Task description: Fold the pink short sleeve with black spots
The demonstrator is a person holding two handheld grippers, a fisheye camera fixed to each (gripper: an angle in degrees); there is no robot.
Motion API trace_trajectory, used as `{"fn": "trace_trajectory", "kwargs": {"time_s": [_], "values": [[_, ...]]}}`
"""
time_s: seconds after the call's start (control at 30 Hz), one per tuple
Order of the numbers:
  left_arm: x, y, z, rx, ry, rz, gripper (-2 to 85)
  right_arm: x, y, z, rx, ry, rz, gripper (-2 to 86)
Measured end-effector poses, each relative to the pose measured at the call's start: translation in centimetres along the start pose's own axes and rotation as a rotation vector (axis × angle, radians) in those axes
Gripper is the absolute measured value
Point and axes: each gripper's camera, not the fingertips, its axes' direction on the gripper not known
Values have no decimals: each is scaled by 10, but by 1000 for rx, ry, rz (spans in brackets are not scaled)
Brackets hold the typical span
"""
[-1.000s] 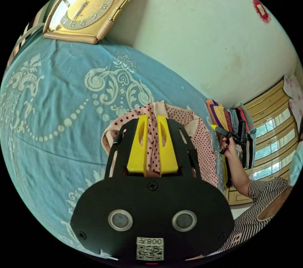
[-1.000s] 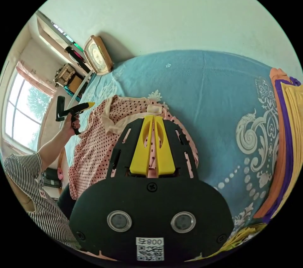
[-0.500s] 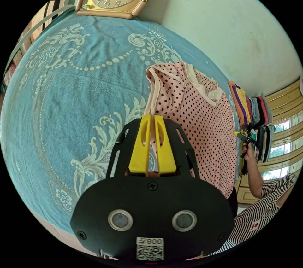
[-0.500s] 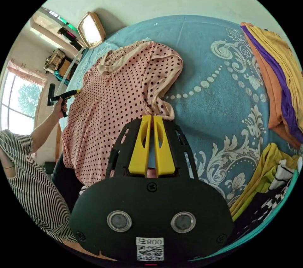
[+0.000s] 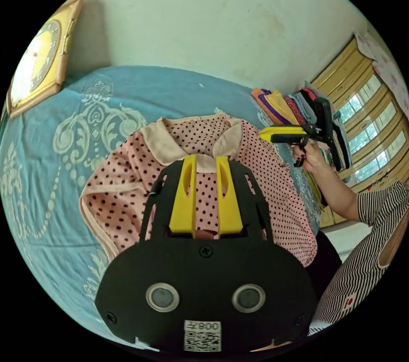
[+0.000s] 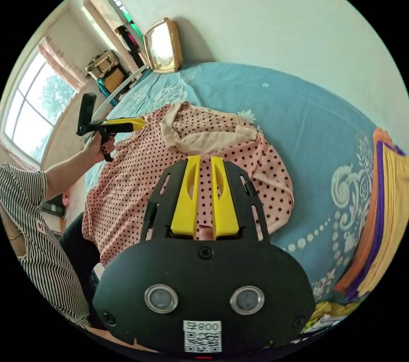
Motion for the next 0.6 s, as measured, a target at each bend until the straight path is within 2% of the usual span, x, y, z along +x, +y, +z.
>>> {"fn": "trace_trajectory", "kwargs": {"time_s": [0.07,0.23,0.4,0.6], "values": [[15,-20,29,-89,-60,99,76,-20,-36,33,-53,53,-100,61],[31,-26,76,-220,-141,179,67,-55,-64,96,-179,194,-263,64],[46,-24,80,-180,-192,177,23,-66,-59,134,-224,284,-275,38],[47,-27,69,-93,-120,84,5,-68,-50,133,-201,266,-248,7]]}}
